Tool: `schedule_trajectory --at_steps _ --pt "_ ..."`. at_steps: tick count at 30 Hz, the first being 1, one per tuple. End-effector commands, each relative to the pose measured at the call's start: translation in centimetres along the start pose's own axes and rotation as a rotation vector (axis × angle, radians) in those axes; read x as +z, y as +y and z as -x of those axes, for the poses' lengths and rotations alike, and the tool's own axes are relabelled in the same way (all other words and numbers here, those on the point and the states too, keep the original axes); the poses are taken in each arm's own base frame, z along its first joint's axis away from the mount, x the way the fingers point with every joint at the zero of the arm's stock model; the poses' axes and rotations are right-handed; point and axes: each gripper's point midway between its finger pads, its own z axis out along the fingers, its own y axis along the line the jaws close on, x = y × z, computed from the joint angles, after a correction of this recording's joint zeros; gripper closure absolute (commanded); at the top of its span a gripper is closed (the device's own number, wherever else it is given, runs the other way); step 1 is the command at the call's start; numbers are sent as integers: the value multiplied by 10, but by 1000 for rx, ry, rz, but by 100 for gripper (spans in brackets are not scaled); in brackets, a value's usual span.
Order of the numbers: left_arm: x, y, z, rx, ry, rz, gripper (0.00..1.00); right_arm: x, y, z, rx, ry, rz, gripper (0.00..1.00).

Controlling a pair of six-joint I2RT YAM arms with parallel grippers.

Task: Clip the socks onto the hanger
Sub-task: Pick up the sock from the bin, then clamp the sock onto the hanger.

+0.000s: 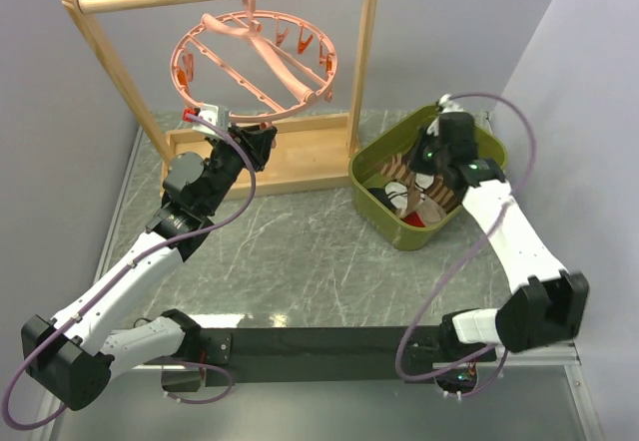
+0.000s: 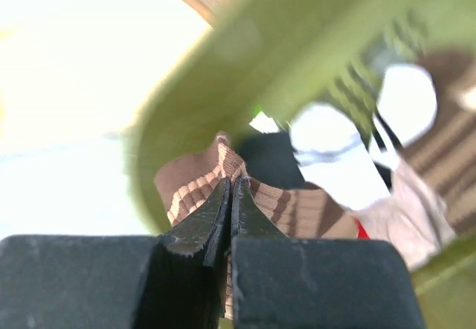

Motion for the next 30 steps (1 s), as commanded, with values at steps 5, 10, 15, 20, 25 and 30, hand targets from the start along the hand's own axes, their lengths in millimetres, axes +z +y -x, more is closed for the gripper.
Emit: schedule_trajectory --at_steps 5,10,15,20,25,30 --pt "-6 -17 5 -14 8 -70 82 -46 65 46 20 -159 330 100" --pt "-9 -29 12 -38 -5 -126 82 -69 92 54 31 -249 511 100" --pt "-9 -41 26 -94 -19 -162 82 -98 130 57 46 -321 719 100" --pt "-6 -50 36 -182 -25 -177 82 -119 167 64 41 -390 834 100" --pt "-6 -57 50 -254 -53 -194 82 -131 192 73 68 -439 919 100" --pt "-9 -63 67 -286 -94 -214 82 -138 217 65 98 -401 1024 100"
